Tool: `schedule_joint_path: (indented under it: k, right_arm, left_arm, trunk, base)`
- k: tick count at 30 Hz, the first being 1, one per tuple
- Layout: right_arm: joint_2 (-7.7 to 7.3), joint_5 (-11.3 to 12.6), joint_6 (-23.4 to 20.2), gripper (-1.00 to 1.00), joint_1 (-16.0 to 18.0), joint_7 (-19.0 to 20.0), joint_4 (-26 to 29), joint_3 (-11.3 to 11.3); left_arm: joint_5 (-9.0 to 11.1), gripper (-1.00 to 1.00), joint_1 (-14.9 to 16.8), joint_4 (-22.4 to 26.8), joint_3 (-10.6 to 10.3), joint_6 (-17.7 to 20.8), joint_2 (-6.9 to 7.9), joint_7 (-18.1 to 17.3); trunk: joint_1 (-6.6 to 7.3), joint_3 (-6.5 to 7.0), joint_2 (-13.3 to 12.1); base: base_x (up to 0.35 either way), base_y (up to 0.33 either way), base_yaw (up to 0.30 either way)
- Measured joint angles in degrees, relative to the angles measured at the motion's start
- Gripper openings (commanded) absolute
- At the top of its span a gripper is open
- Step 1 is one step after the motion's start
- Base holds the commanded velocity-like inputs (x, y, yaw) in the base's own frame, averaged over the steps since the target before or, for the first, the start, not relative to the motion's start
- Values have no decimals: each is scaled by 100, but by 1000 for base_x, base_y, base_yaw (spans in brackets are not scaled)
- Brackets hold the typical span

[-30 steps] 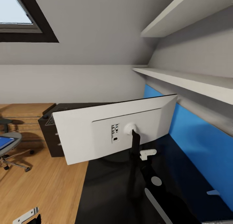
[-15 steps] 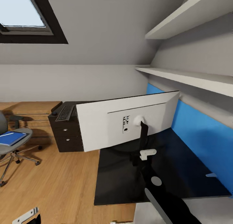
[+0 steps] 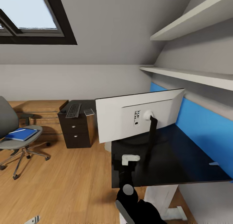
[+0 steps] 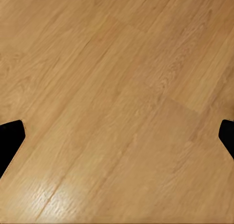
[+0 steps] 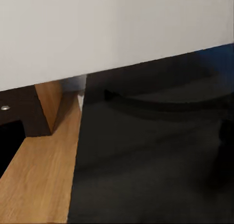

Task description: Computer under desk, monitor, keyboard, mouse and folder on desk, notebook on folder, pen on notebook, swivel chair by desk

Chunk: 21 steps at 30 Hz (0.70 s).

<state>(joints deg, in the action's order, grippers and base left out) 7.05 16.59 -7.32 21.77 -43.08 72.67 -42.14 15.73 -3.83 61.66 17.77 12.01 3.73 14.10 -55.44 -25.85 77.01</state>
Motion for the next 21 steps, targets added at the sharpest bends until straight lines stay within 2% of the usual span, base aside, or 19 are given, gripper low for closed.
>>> schedule_joint_path:
  k: [1,2,4,7,13,15,16,19,20,21]
  right_arm:
    - [243,-127,-2,100,3,-246,-158,-30]
    - [294,-214,-5,100,5,-333,-234,-46]
    - [295,-518,-30,100,18,-526,-440,-95]
    - [295,-692,-50,100,39,-616,-535,-119]
    - [295,-800,26,100,53,-672,-562,-117]
    - [295,-811,227,100,55,-670,-609,-121]
    - [295,-846,484,100,55,-667,-735,-149]
    - [295,-890,573,100,56,-666,-798,-234]
    - [295,-907,598,100,56,-666,-822,-285]
    - [295,-922,645,100,55,-671,-883,-357]
  left_arm:
    - [-1,100,0,-3,0,-3,-3,1]
    - [1,100,-1,-3,-1,-4,-4,-1]
    - [4,100,-1,-1,-1,-8,-6,-4]
    - [4,100,-1,-6,-6,-12,-15,-6]
    - [-1,100,-1,-8,-17,-29,-20,-7]
    - [-1,100,-1,-3,-18,-35,-18,-7]
    - [-1,100,-1,-4,-18,-41,-25,-7]
    - [-2,100,0,-6,-29,-44,-30,-7]
    - [-1,100,0,-7,-51,-45,-32,-7]
    - [4,100,0,-8,-182,-53,-30,-5]
  trunk:
    - [0,0,0]
    - [0,0,0]
    - [0,0,0]
    - [1,0,0]
    - [2,0,0]
    - [2,0,0]
    - [2,0,0]
    - [3,0,0]
    - [3,0,1]
    - [4,0,1]
  base:
    - [-155,210,0]
    - [-147,206,0]
    - [-114,212,0]
    - [-56,222,0]
    - [-13,245,0]
    - [36,301,0]
    - [114,310,0]
    - [154,300,0]
    - [212,280,0]
    - [220,276,0]
